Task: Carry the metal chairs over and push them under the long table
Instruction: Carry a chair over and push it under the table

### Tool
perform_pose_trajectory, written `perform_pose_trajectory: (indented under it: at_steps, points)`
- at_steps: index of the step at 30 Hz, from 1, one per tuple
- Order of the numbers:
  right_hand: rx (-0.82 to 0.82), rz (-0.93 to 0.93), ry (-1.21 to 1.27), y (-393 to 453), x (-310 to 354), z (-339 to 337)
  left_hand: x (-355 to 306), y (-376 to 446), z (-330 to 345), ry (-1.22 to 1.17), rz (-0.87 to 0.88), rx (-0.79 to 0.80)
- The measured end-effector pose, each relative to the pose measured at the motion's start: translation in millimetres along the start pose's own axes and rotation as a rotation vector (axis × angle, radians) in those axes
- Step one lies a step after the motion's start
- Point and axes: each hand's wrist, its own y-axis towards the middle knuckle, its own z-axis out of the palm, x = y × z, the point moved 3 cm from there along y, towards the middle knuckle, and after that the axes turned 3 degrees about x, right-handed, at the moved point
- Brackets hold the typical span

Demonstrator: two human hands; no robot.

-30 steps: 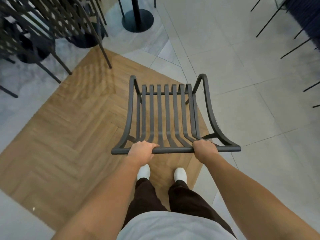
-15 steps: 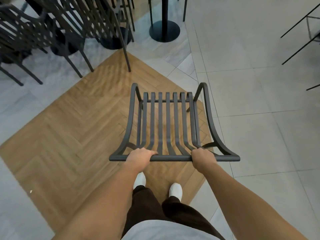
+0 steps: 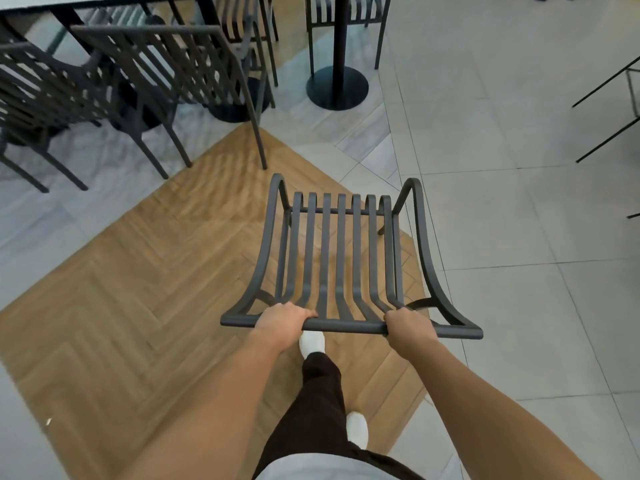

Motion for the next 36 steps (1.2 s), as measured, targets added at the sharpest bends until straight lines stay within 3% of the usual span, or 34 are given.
perform_pose_trajectory:
  at_steps: [17,36]
  points:
    - [-0.038,0.096,0.0,169.9,-24.7,-170.9,42.9,171.0,-176.6,-0.04,0.014,0.059]
    - [-0.037,0.003,-0.149,389.2,-113.6,-399.0,42.6,380.5,-404.0,-0.096,-0.076,0.014]
